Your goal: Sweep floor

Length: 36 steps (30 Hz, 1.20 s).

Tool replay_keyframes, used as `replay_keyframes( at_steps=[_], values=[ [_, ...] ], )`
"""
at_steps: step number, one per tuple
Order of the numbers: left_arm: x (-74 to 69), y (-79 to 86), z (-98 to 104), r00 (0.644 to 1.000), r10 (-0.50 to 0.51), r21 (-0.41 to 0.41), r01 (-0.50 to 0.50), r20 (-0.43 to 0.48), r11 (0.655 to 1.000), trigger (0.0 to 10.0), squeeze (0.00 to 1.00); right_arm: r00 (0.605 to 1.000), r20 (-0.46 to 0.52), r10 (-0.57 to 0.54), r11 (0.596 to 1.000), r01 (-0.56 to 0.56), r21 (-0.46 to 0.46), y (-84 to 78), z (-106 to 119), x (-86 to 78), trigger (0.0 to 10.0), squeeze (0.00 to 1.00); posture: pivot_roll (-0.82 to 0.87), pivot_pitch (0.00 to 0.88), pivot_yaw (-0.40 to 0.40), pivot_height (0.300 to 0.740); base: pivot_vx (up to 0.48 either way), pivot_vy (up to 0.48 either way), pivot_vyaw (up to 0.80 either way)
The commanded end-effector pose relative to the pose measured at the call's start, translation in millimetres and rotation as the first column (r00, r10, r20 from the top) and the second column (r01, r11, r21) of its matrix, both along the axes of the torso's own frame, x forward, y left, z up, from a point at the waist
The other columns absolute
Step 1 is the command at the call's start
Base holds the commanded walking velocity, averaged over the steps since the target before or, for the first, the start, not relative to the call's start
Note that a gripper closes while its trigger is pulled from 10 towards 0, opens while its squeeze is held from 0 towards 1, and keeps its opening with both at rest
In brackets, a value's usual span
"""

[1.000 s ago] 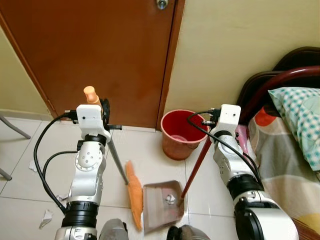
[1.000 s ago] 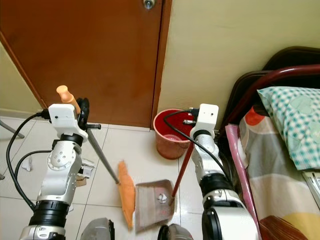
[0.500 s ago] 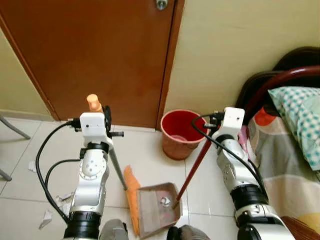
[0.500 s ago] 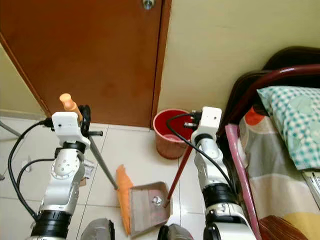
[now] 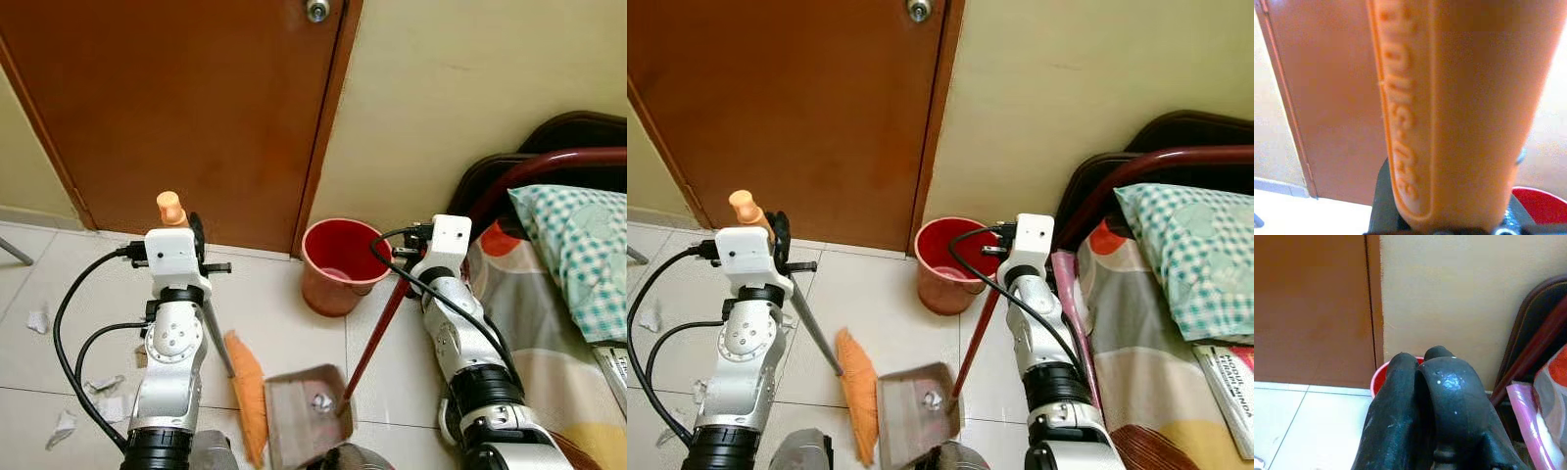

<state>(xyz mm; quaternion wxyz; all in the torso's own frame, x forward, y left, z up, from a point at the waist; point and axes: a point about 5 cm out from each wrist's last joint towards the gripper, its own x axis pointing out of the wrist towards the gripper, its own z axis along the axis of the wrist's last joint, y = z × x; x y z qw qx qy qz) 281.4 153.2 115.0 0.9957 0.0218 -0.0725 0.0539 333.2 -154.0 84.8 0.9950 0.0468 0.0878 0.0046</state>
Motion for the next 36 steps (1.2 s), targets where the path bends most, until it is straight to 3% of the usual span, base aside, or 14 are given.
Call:
replay_keyframes(
  at_steps=[1,7,17,20,22,27,36],
  values=[
    [-2.1,-9.7,5.4,0.999,-0.027,-0.023,0.027,0.017,0.999,10.0,0.0,0.998,0.062,-0.02,1.0,0.02,-0.002,-5.0,14.3,3.4,10.0,0.0,0.16,0.047,-0.183,0.74,0.0,0.0,0.0],
    [1.0,-15.2,1.3,0.997,-0.079,0.019,0.079,0.0,0.997,10.0,0.0,0.996,0.045,-0.074,0.997,0.074,0.005,-12.3,5.3,-6.8,10.0,0.0,0.12,0.012,-0.122,0.74,0.0,0.0,0.0],
    [2.2,-12.3,5.8,0.997,-0.08,0.061,0.08,0.0,0.995,10.0,0.0,0.988,0.03,-0.152,0.988,0.152,0.002,-29.6,6.2,-14.8,10.0,0.0,0.07,0.022,-0.145,0.74,0.0,0.0,0.0],
    [-4.2,-3.2,1.9,0.999,-0.043,0.045,0.045,-0.03,0.998,10.0,0.0,0.985,0.025,-0.171,0.985,0.171,0.0,-24.9,-0.3,-21.7,10.0,0.0,0.06,0.027,-0.101,0.74,0.0,0.0,0.0],
    [-6.9,-6.5,-0.2,0.997,-0.055,0.041,0.057,-0.047,0.998,10.0,0.0,0.988,0.033,-0.152,0.988,0.153,-0.011,-16.7,-1.7,-24.1,10.0,0.0,0.06,0.04,-0.089,0.74,0.0,0.0,0.0],
    [-8.5,-12.8,7.8,0.997,-0.075,0.065,0.076,-0.021,0.995,10.0,0.0,0.985,0.097,-0.142,0.99,0.14,0.031,-11.5,18.5,-15.2,10.0,0.0,0.05,0.066,-0.067,0.74,0.0,0.0,0.0],
    [-11.6,14.9,5.0,0.998,0.047,0.118,-0.042,-0.033,0.992,10.0,0.0,0.961,0.272,-0.047,0.997,0.028,0.072,6.1,83.1,23.6,10.0,0.0,0.05,0.063,-0.053,0.74,0.0,0.0,0.0]
  ],
)
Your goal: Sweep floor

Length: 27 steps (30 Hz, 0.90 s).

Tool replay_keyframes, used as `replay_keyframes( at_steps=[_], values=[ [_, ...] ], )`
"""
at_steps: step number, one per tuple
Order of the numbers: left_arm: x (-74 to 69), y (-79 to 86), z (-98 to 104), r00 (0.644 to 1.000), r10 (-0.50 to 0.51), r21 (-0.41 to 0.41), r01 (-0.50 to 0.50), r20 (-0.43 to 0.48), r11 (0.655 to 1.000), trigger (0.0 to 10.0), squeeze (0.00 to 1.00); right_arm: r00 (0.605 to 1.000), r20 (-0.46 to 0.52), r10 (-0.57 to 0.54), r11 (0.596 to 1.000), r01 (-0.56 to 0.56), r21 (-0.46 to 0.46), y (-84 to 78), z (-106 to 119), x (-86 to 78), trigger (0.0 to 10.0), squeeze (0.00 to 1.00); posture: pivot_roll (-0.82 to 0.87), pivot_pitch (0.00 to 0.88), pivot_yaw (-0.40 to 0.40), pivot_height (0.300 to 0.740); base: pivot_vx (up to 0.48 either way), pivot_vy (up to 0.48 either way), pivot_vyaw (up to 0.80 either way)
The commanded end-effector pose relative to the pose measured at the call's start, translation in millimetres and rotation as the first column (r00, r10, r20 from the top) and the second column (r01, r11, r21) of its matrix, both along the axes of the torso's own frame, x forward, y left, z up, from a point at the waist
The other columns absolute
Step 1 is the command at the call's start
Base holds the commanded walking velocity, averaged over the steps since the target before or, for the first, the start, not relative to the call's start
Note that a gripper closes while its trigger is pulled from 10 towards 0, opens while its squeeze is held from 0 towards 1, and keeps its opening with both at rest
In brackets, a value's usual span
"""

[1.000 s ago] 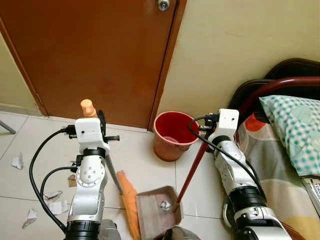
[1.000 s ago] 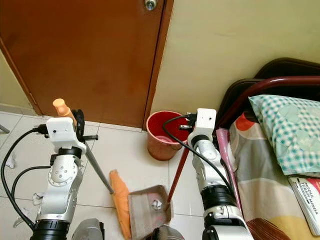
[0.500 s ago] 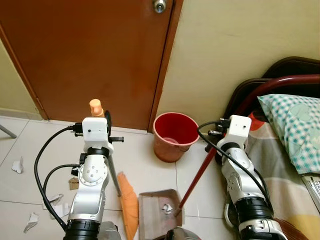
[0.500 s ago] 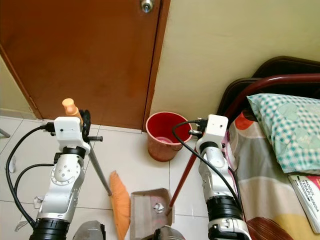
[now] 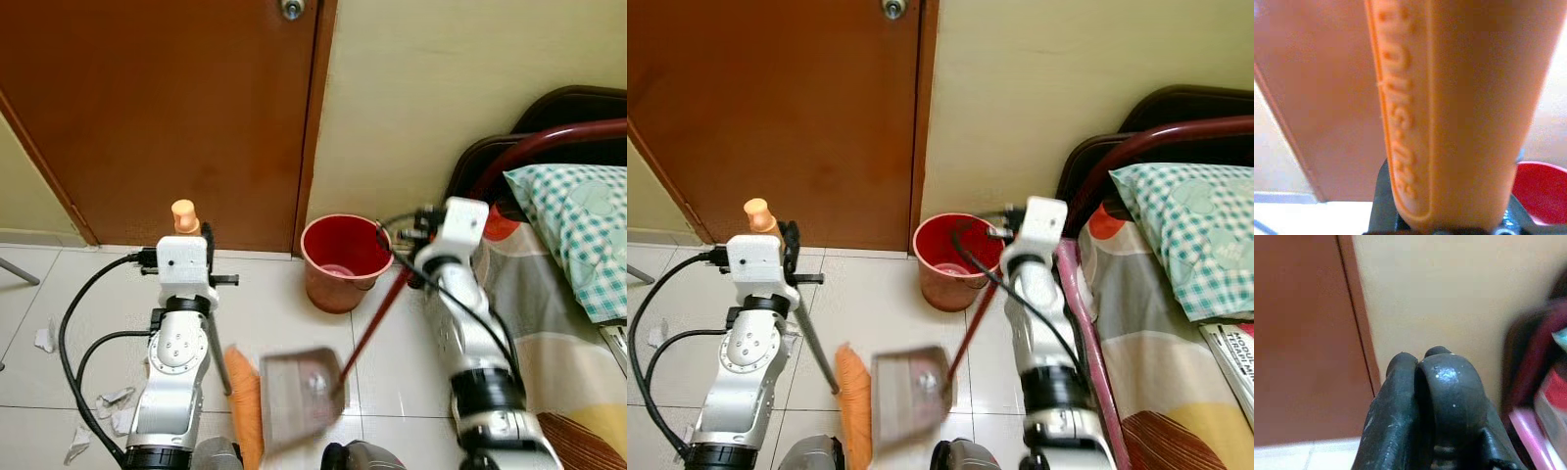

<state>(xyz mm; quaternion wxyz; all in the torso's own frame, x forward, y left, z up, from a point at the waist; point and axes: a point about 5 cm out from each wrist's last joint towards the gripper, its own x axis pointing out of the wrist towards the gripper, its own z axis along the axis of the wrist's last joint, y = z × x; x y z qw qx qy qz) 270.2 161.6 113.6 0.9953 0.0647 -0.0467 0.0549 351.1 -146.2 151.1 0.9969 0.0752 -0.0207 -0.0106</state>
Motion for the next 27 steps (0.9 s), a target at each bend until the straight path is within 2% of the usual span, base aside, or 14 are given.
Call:
replay_keyframes(
  at_steps=[1,5,9,10,11,13,14,15,18,22,23,24,27],
  values=[
    [-0.6,10.9,8.2,0.998,0.061,0.041,-0.063,0.031,0.997,10.0,0.0,0.995,0.094,0.025,1.0,-0.026,0.013,2.5,28.6,11.1,10.0,0.0,0.05,0.061,-0.056,0.74,0.0,0.0,0.0],
    [-1.3,13.4,4.9,0.997,0.077,0.039,-0.077,0.017,0.996,10.0,0.0,0.989,0.141,0.042,0.998,-0.047,0.031,9.0,47.5,18.7,10.0,0.0,0.05,0.059,-0.06,0.74,0.0,0.0,0.0],
    [-3.9,3.7,-4.0,0.999,0.038,0.009,-0.038,-0.019,0.999,10.0,0.0,0.974,0.214,0.07,0.995,-0.084,0.06,21.1,72.5,25.3,10.0,0.0,0.04,0.064,-0.061,0.74,0.0,0.0,0.0],
    [-3.9,3.7,-4.0,0.999,0.038,0.009,-0.038,-0.019,0.999,10.0,0.0,0.974,0.214,0.07,0.995,-0.084,0.06,21.1,72.5,25.3,10.0,0.0,0.04,0.064,-0.061,0.74,0.0,0.0,0.0],
    [-4.8,-1.8,-5.1,1.0,0.018,0.003,-0.017,-0.022,1.0,10.0,0.0,0.967,0.244,0.071,0.992,-0.093,0.081,25.7,84.7,28.6,10.0,0.0,0.04,0.064,-0.061,0.74,0.0,0.0,0.0],
    [-5.1,-5.8,-5.9,1.0,0.007,-0.003,-0.007,-0.026,1.0,10.0,0.0,0.959,0.276,0.065,0.991,-0.095,0.098,27.9,98.3,33.0,10.0,0.0,0.04,0.067,-0.06,0.74,0.0,0.0,0.0],
    [-5.1,-5.8,-5.9,1.0,0.007,-0.003,-0.007,-0.026,1.0,10.0,0.0,0.959,0.276,0.065,0.991,-0.095,0.098,27.9,98.3,33.0,10.0,0.0,0.04,0.067,-0.06,0.74,0.0,0.0,0.0],
    [-4.8,-7.6,-5.9,1.0,0.003,-0.006,-0.003,-0.027,1.0,10.0,0.0,0.951,0.305,0.057,0.99,-0.092,0.103,28.0,108.9,35.7,10.0,0.0,0.04,0.067,-0.06,0.74,0.0,0.0,0.0],
    [-2.8,-11.9,-5.3,1.0,-0.008,-0.013,0.007,-0.029,1.0,10.0,0.0,0.91,0.415,0.013,0.993,-0.061,0.101,21.3,149.4,42.4,10.0,0.0,0.04,0.071,-0.063,0.74,0.0,0.0,0.0],
    [-1.8,-11.5,-5.5,0.999,-0.014,-0.015,0.013,-0.033,1.0,10.0,0.0,0.868,0.496,-0.014,0.997,-0.027,0.076,8.9,179.9,41.9,10.0,0.0,0.04,0.073,-0.069,0.74,0.0,0.0,0.0],
    [-1.8,-11.5,-5.5,0.999,-0.014,-0.015,0.013,-0.033,1.0,10.0,0.0,0.868,0.496,-0.014,0.997,-0.027,0.076,8.9,179.9,41.9,10.0,0.0,0.04,0.073,-0.069,0.74,0.0,0.0,0.0],
    [-2.1,-10.1,-6.2,0.999,-0.013,-0.018,0.013,-0.037,1.0,10.0,0.0,0.845,0.535,-0.023,0.998,-0.008,0.056,1.2,192.3,40.0,10.0,0.0,0.04,0.077,-0.07,0.74,0.0,0.0,0.0],
    [-2.8,-9.3,-6.8,0.999,-0.011,-0.022,0.011,-0.039,1.0,10.0,0.0,0.822,0.57,-0.027,1.0,0.016,0.025,-5.3,201.7,38.3,10.0,0.0,0.03,0.081,-0.068,0.74,0.0,0.0,0.0]
  ],
)
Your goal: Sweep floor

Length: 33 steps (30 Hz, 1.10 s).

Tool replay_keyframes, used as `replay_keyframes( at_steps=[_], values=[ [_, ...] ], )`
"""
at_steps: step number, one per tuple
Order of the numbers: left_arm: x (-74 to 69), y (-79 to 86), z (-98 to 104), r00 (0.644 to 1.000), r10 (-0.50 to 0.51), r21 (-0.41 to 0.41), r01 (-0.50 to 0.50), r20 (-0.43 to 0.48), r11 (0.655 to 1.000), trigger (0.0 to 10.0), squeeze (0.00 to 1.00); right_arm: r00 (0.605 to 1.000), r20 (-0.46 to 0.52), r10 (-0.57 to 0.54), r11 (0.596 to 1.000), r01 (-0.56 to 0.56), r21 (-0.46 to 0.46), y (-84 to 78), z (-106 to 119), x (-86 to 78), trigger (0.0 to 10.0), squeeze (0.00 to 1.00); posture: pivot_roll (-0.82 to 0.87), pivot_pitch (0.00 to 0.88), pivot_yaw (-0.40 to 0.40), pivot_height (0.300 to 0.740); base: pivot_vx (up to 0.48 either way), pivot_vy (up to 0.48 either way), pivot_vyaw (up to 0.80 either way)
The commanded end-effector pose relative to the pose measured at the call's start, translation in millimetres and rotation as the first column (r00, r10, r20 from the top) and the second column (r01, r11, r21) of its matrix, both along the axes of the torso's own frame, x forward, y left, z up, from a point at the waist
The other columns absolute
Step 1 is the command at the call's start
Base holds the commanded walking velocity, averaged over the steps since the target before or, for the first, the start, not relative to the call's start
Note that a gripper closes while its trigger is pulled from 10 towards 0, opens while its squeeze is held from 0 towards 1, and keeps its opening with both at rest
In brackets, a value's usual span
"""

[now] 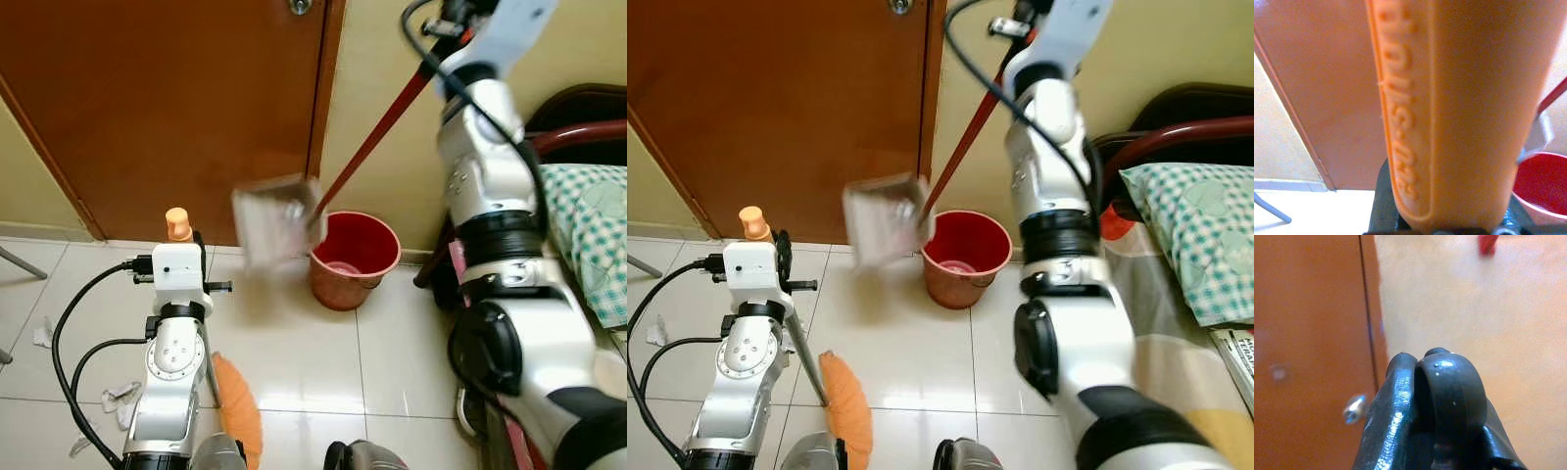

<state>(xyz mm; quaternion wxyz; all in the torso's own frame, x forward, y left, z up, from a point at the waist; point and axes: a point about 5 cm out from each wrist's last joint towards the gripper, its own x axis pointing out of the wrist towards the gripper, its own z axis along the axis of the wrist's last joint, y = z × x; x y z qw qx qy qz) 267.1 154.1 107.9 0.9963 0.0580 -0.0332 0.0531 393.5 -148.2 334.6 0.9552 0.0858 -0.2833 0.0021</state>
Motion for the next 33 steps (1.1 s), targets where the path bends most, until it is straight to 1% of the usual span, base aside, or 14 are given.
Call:
replay_keyframes(
  at_steps=[1,2,4,7,12,15,17,23,25,26,27,31,32,33],
  values=[
    [0.6,-3.7,-1.6,1.0,-0.022,-0.017,0.021,-0.016,1.0,10.0,0.0,0.994,0.103,-0.025,0.998,0.031,-0.056,-4.6,21.6,-5.2,10.0,0.0,0.03,0.081,-0.068,0.74,0.0,0.0,0.0],
    [0.8,-5.1,-2.0,0.999,-0.031,-0.023,0.031,-0.018,0.999,10.0,0.0,0.991,0.126,-0.034,0.994,0.047,-0.097,-5.2,23.8,-6.0,10.0,0.0,0.03,0.081,-0.068,0.74,0.0,0.0,0.0],
    [1.0,-12.8,-0.7,0.997,-0.081,-0.043,0.08,-0.016,0.996,10.0,0.0,0.983,0.184,-0.024,0.967,0.07,-0.246,1.5,22.6,-7.3,10.0,0.0,0.03,0.088,-0.061,0.74,0.0,0.0,0.0],
    [1.1,-16.5,0.7,0.995,-0.098,-0.039,0.098,-0.01,0.994,10.0,0.0,0.976,0.218,0.011,0.927,0.072,-0.369,13.6,14.9,-9.7,10.0,0.0,0.03,0.092,-0.06,0.74,0.0,0.0,0.0],
    [0.6,-13.8,1.0,0.996,-0.086,-0.041,0.085,-0.016,0.996,10.0,0.0,0.969,0.237,0.065,0.88,0.056,-0.473,33.0,-2.5,-13.8,10.0,0.0,0.04,0.099,-0.061,0.74,0.0,0.0,0.0],
    [0.5,-13.3,1.0,0.996,-0.083,-0.04,0.082,-0.016,0.996,10.0,0.0,0.965,0.248,0.083,0.859,0.057,-0.508,38.5,-8.8,-15.7,10.0,0.0,0.04,0.099,-0.061,0.74,0.0,0.0,0.0],
    [0.3,-13.3,1.0,0.997,-0.082,-0.037,0.081,-0.017,0.996,10.0,0.0,0.958,0.262,0.119,0.827,0.051,-0.56,47.8,-16.0,-19.2,10.0,0.0,0.04,0.099,-0.061,0.74,0.0,0.0,0.0],
    [0.7,-12.2,1.5,0.996,-0.084,-0.033,0.083,-0.017,0.996,10.0,0.0,0.946,0.263,0.19,0.801,0.005,-0.598,63.8,-27.4,-23.6,10.0,0.0,0.04,0.105,-0.059,0.74,0.0,0.0,0.0],
    [1.6,-12.5,2.5,0.996,-0.087,-0.031,0.087,-0.014,0.996,10.0,0.0,0.929,0.273,0.248,0.759,-0.012,-0.651,74.5,-38.0,-28.1,10.0,0.0,0.05,0.105,-0.06,0.74,0.0,0.0,0.0],
    [1.6,-12.5,2.5,0.996,-0.087,-0.031,0.087,-0.014,0.996,10.0,0.0,0.929,0.273,0.248,0.759,-0.012,-0.651,74.5,-38.0,-28.1,10.0,0.0,0.05,0.105,-0.06,0.74,0.0,0.0,0.0],
    [1.7,-12.6,2.7,0.996,-0.088,-0.031,0.087,-0.013,0.996,10.0,0.0,0.922,0.275,0.271,0.737,-0.015,-0.675,78.2,-41.6,-30.5,10.0,0.0,0.05,0.105,-0.06,0.74,0.0,0.0,0.0],
    [1.0,-14.7,2.8,0.996,-0.089,-0.034,0.089,-0.012,0.995,10.0,0.0,0.876,0.24,0.418,0.615,-0.079,-0.785,98.3,-65.8,-45.4,10.0,0.0,0.05,0.106,-0.063,0.74,0.0,0.0,0.0],
    [1.1,-15.3,3.2,0.996,-0.091,-0.035,0.09,-0.012,0.995,10.0,0.0,0.866,0.227,0.446,0.599,-0.1,-0.795,101.2,-68.6,-47.6,10.0,0.0,0.05,0.11,-0.065,0.74,0.0,0.0,0.0],
    [1.1,-15.3,3.2,0.996,-0.091,-0.035,0.09,-0.012,0.995,10.0,0.0,0.866,0.227,0.446,0.599,-0.1,-0.795,101.2,-68.6,-47.6,10.0,0.0,0.05,0.11,-0.065,0.74,0.0,0.0,0.0]
  ],
)
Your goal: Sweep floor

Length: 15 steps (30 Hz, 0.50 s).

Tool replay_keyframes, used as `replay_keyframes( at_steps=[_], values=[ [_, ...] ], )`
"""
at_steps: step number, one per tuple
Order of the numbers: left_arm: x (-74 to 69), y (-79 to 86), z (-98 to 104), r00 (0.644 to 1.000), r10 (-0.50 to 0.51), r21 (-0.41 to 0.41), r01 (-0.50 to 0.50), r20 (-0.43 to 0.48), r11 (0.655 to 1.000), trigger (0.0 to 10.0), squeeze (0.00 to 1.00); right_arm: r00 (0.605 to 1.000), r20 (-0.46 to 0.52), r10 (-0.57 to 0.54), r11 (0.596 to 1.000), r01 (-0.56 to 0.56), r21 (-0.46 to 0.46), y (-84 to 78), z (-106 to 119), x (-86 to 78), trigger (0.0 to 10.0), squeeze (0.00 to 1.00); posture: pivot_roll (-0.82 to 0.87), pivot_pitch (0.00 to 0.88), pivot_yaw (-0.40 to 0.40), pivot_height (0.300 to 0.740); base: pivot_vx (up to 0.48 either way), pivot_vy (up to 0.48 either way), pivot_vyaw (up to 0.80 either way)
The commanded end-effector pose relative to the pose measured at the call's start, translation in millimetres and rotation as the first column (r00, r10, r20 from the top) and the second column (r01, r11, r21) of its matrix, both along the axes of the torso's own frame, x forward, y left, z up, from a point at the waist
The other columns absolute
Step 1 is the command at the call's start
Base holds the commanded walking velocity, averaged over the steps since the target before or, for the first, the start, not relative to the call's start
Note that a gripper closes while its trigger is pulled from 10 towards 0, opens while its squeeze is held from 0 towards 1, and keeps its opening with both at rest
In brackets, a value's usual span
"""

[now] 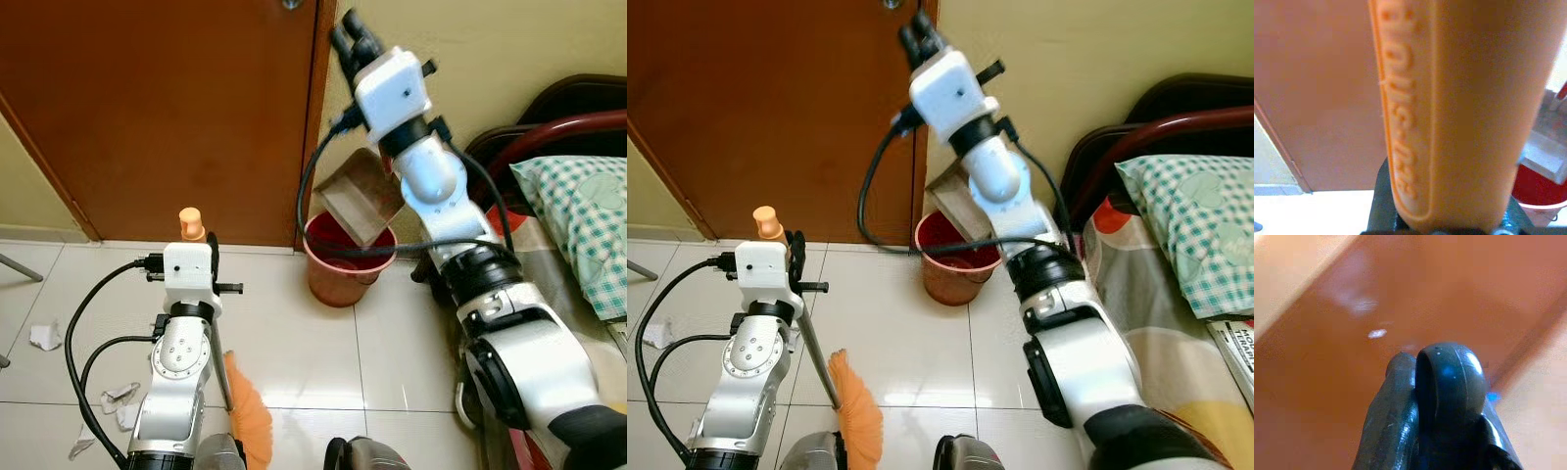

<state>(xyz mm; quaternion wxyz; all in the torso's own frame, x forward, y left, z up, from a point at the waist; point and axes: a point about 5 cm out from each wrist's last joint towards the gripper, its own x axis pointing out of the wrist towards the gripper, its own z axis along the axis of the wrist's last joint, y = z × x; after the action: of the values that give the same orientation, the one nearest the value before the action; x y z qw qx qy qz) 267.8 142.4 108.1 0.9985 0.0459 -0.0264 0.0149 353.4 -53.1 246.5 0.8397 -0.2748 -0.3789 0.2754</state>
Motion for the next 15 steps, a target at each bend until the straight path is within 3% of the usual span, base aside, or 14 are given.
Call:
replay_keyframes(
  at_steps=[1,6,11,15],
  values=[
    [0.5,-3.6,3.1,1.0,-0.014,-0.012,0.014,0.003,1.0,10.0,0.0,0.992,0.093,0.084,0.996,-0.083,-0.015,8.3,18.6,-9.0,10.0,0.0,0.05,0.11,-0.065,0.74,0.0,0.0,0.0],
    [0.7,-4.7,2.2,1.0,-0.014,-0.011,0.014,0.001,1.0,10.0,0.0,0.983,0.125,0.132,0.991,-0.135,0.015,16.3,32.0,-16.2,10.0,0.0,0.05,0.111,-0.068,0.74,0.0,0.0,0.0],
    [1.2,-5.1,2.1,1.0,-0.011,-0.013,0.011,0.002,1.0,10.0,0.0,0.964,0.207,0.165,0.964,-0.201,0.172,21.7,75.2,-25.4,10.0,0.0,0.05,0.108,-0.078,0.74,0.0,0.0,0.0],
    [1.9,-5.0,2.8,1.0,-0.007,-0.012,0.007,0.006,1.0,10.0,0.0,0.957,0.234,0.174,0.945,-0.229,0.235,23.1,93.4,-29.6,10.0,0.0,0.05,0.106,-0.08,0.74,0.0,0.0,0.0]
  ],
)
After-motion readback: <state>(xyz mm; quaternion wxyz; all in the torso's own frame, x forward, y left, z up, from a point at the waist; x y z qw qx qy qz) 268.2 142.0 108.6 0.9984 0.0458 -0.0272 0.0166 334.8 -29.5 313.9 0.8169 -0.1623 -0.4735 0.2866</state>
